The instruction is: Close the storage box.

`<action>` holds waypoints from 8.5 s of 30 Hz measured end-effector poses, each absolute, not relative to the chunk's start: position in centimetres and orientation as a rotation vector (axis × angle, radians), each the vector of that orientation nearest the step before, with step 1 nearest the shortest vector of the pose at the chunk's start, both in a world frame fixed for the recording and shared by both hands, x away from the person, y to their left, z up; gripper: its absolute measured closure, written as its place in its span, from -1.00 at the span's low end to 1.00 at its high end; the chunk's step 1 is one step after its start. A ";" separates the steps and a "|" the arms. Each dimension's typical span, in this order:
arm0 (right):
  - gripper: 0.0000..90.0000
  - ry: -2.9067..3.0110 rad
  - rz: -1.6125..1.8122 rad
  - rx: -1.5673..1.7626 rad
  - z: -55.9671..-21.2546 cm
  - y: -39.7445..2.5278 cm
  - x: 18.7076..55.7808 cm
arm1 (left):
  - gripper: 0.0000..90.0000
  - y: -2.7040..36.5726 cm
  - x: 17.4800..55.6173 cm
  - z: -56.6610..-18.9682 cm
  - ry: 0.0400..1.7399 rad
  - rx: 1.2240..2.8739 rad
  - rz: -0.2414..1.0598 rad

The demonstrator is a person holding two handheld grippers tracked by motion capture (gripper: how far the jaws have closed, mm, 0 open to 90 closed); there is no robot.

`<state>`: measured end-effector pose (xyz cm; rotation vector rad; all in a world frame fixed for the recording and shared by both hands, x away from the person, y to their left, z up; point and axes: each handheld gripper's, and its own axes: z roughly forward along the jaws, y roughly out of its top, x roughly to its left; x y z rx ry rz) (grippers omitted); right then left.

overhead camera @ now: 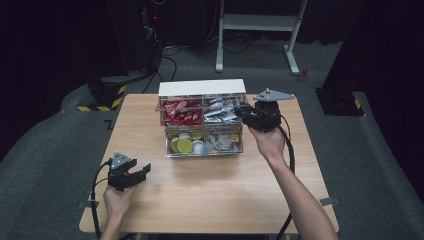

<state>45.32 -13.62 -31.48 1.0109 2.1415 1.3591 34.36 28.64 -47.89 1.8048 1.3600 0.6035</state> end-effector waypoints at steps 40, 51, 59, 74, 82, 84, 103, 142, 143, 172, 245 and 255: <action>0.55 2.136 1.349 1.021 -29.6 -12.8 46.3 | -0.08 25.2 36.2 -36.9 1.143 1.710 0.637; 0.54 2.142 1.339 1.019 -29.3 -12.8 46.5 | -0.08 24.5 37.1 -34.9 1.113 1.703 0.628; 0.53 2.137 1.335 1.020 -29.0 -12.6 46.8 | -0.05 23.5 38.0 -33.9 1.096 1.716 0.618; 0.53 2.134 1.328 1.028 -28.8 -12.5 46.9 | 0.03 21.9 39.6 -32.2 1.076 1.730 0.614; 0.53 2.134 1.324 1.024 -28.8 -12.5 46.9 | 0.12 20.8 40.7 -31.8 1.075 1.754 0.613; 0.53 2.133 1.325 1.025 -28.8 -12.5 46.9 | 0.13 20.6 41.1 -31.8 1.081 1.754 0.613; 0.53 2.130 1.325 1.032 -29.0 -12.6 47.0 | 0.29 19.6 42.8 -31.9 1.100 1.783 0.664; 0.53 2.134 1.321 1.032 -29.1 -12.5 47.1 | 0.82 19.8 42.4 -31.6 1.022 1.861 0.639; 0.53 2.134 1.321 1.032 -29.1 -12.5 47.1 | 0.82 19.8 42.4 -31.6 1.023 1.858 0.635; 0.51 2.132 1.316 1.033 -29.2 -12.3 47.1 | 0.82 22.3 39.6 -31.4 1.000 1.825 0.629; 0.50 2.136 1.304 1.032 -29.1 -12.2 47.1 | 0.83 26.0 34.6 -30.9 0.961 1.749 0.648; 0.51 2.134 1.301 1.032 -29.1 -12.2 47.1 | 0.83 27.1 33.8 -31.0 0.975 1.741 0.659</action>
